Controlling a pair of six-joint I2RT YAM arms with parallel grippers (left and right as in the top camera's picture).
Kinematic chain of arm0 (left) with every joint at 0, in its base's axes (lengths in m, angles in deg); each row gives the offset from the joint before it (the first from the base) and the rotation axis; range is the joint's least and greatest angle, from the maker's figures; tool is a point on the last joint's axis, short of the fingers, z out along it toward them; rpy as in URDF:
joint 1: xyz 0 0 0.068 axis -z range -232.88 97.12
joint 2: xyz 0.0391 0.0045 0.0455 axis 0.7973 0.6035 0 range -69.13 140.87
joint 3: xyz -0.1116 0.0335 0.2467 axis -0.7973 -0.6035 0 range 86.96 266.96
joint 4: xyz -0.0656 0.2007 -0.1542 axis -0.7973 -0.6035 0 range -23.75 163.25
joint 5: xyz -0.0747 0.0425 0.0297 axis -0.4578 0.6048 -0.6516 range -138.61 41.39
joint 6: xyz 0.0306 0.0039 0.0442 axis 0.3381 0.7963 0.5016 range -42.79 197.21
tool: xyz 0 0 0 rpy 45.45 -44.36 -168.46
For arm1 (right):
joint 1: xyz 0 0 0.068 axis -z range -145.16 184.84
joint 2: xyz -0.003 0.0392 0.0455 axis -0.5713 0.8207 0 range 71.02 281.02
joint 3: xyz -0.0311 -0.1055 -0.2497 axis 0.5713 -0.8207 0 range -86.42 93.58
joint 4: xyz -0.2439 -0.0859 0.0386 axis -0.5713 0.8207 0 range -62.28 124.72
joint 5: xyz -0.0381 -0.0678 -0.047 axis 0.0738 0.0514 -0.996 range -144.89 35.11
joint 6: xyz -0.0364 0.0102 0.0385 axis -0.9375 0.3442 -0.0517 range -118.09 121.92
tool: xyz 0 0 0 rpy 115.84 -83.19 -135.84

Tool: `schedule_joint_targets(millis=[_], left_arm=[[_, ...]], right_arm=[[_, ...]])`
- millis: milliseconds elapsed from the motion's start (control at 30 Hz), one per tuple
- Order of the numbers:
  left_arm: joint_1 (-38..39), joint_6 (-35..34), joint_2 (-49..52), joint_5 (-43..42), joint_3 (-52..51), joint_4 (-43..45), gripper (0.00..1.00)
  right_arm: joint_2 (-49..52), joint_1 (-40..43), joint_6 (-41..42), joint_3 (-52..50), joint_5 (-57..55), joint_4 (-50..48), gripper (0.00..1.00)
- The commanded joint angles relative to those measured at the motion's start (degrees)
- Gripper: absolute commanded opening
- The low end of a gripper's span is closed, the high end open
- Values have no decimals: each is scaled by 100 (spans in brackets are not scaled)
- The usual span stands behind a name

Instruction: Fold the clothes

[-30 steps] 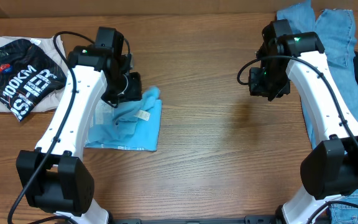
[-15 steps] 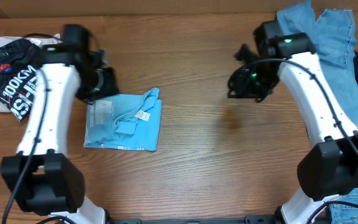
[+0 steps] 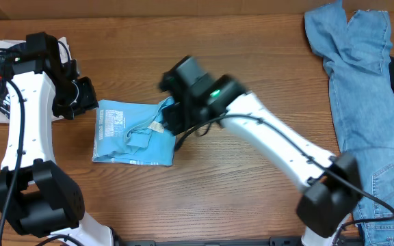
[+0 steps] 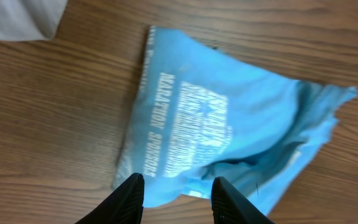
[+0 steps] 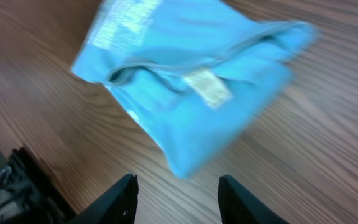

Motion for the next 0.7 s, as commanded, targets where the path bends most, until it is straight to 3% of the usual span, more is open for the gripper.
schedule_joint_targets(millis=[0, 433, 667], left_arm=[[-22, 131, 247, 295, -122, 15, 39], [-15, 201, 975, 57, -304, 188, 40], [-9, 199, 1193, 55, -306, 175, 40]], right_arm=[[407, -337, 616, -11, -256, -339, 46], [1176, -892, 1257, -11, -413, -2009, 55], [1239, -898, 1325, -11, -417, -2120, 57]])
